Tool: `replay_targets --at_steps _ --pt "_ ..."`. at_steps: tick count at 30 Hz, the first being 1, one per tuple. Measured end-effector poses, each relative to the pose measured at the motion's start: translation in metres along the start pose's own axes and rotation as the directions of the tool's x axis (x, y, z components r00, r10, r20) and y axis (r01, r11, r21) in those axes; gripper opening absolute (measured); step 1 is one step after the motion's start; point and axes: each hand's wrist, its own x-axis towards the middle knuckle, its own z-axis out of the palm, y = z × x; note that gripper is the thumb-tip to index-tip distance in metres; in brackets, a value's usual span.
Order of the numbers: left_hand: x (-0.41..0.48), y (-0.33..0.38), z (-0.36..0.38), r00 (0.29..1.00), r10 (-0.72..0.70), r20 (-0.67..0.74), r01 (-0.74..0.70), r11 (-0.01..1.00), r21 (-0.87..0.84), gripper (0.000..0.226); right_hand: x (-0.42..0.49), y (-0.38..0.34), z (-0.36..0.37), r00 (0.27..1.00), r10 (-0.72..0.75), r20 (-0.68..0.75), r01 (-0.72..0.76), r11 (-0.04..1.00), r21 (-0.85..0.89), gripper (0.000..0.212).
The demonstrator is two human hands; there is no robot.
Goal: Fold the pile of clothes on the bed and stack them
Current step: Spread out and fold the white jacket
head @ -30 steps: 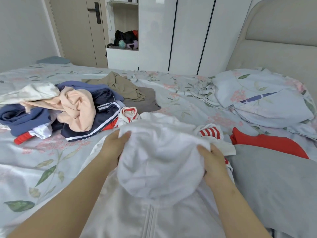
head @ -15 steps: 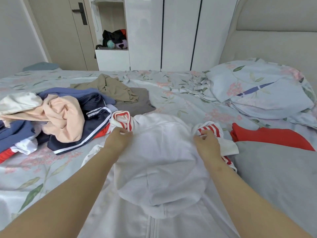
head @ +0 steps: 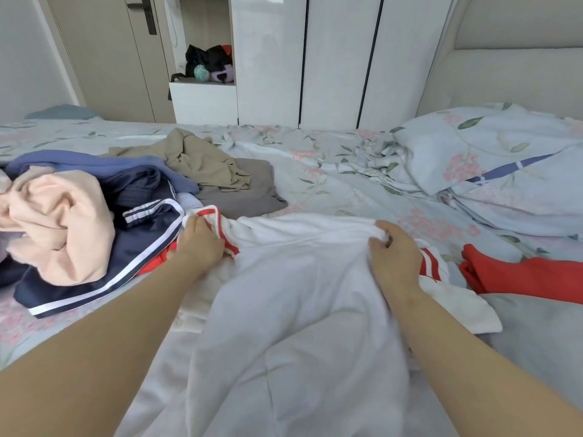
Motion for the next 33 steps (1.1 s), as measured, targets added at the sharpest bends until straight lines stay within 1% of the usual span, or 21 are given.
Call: replay_targets --at_steps 3,4,6,7,8,9,11,12,13,14,15,17,18,20,22,25,27,29,30,32,33 --pt "-0.009 0.0 -0.001 1.0 -0.017 -0.023 0.015 0.997 -0.07 0.054 -0.003 0.008 0.006 0.963 0.115 0.242 -0.086 0.988 -0.126 0.057" --pt "-0.018 0.003 -0.003 0.998 0.011 -0.068 -0.016 0.998 -0.063 0.053 -0.007 0.008 0.007 0.963 0.119 0.241 -0.084 0.985 -0.152 0.059" --pt "-0.046 0.014 -0.009 0.985 0.032 -0.171 -0.04 0.998 -0.045 0.049 -0.021 0.007 0.003 0.99 0.063 0.13 -0.033 0.974 -0.223 0.059" --pt "-0.062 0.021 -0.012 0.987 0.016 -0.162 -0.029 0.997 -0.078 0.048 -0.03 0.005 -0.002 0.997 0.043 0.069 -0.022 0.96 -0.278 0.057" --pt "-0.077 0.025 -0.017 0.995 -0.017 -0.098 0.003 0.99 -0.14 0.05 -0.041 0.003 -0.007 0.998 0.047 0.035 -0.033 0.947 -0.319 0.056" --pt "-0.091 0.027 -0.021 0.999 -0.047 0.019 0.05 0.982 -0.182 0.056 -0.053 0.002 -0.013 0.997 0.073 0.031 -0.059 0.941 -0.332 0.056" --pt "-0.112 0.026 -0.027 0.954 -0.049 0.297 0.1 0.982 -0.161 0.063 -0.076 -0.002 -0.025 0.98 0.176 0.097 -0.143 0.949 -0.282 0.057" --pt "-0.119 0.024 -0.03 0.926 -0.018 0.377 0.098 0.976 -0.194 0.062 -0.086 -0.004 -0.031 0.967 0.202 0.154 -0.165 0.96 -0.225 0.055" --pt "-0.122 0.022 -0.032 0.922 0.024 0.386 0.086 0.96 -0.265 0.055 -0.093 -0.005 -0.037 0.952 0.206 0.225 -0.172 0.972 -0.163 0.052" --pt "-0.125 0.023 -0.035 0.945 0.061 0.322 0.063 0.931 -0.36 0.046 -0.097 -0.007 -0.043 0.94 0.194 0.28 -0.173 0.98 -0.098 0.049" --pt "-0.126 0.023 -0.038 0.978 0.061 0.2 0.036 0.894 -0.447 0.038 -0.099 -0.009 -0.048 0.939 0.18 0.293 -0.186 0.983 -0.008 0.048" --pt "-0.127 0.022 -0.045 0.999 -0.028 -0.043 -0.002 0.81 -0.587 0.036 -0.1 -0.01 -0.058 0.953 0.237 0.187 -0.276 0.935 0.221 0.048" --pt "-0.129 0.019 -0.047 0.994 -0.088 -0.069 0.024 0.772 -0.635 0.041 -0.1 -0.009 -0.064 0.95 0.286 0.127 -0.312 0.902 0.3 0.046" --pt "-0.138 0.01 -0.047 0.981 -0.188 0.049 0.18 0.783 -0.595 0.051 -0.105 -0.005 -0.073 0.927 0.355 0.118 -0.374 0.888 0.267 0.033" --pt "-0.156 0.004 -0.049 0.938 -0.241 0.248 0.33 0.838 -0.434 0.048 -0.116 -0.001 -0.081 0.879 0.414 0.235 -0.451 0.883 0.129 0.014" --pt "-0.181 0.002 -0.058 0.847 -0.276 0.454 0.454 0.821 -0.347 0.033 -0.137 -0.004 -0.086 0.786 0.474 0.396 -0.524 0.851 0.023 0.018" --pt "-0.193 0.005 -0.063 0.797 -0.296 0.526 0.517 0.785 -0.342 0.022 -0.145 -0.011 -0.086 0.733 0.499 0.462 -0.582 0.812 0.046 0.011" --pt "-0.193 0.012 -0.07 0.813 -0.263 0.519 0.529 0.705 -0.472 0.01 -0.142 -0.023 -0.087 0.675 0.518 0.525 -0.704 0.664 0.251 0.01" --pt "-0.191 0.017 -0.076 0.839 -0.223 0.496 0.517 0.611 -0.6 0.009 -0.136 -0.03 -0.088 0.666 0.499 0.555 -0.739 0.546 0.395 0.014" --pt "-0.184 0.03 -0.092 0.895 -0.121 0.429 0.444 0.334 -0.831 0.012 -0.122 -0.042 -0.093 0.718 0.407 0.565 -0.691 0.322 0.647 0.023" --pt "-0.181 0.034 -0.098 0.917 -0.078 0.392 0.4 0.199 -0.895 0.016 -0.116 -0.046 -0.096 0.752 0.371 0.545 -0.643 0.231 0.73 0.027"
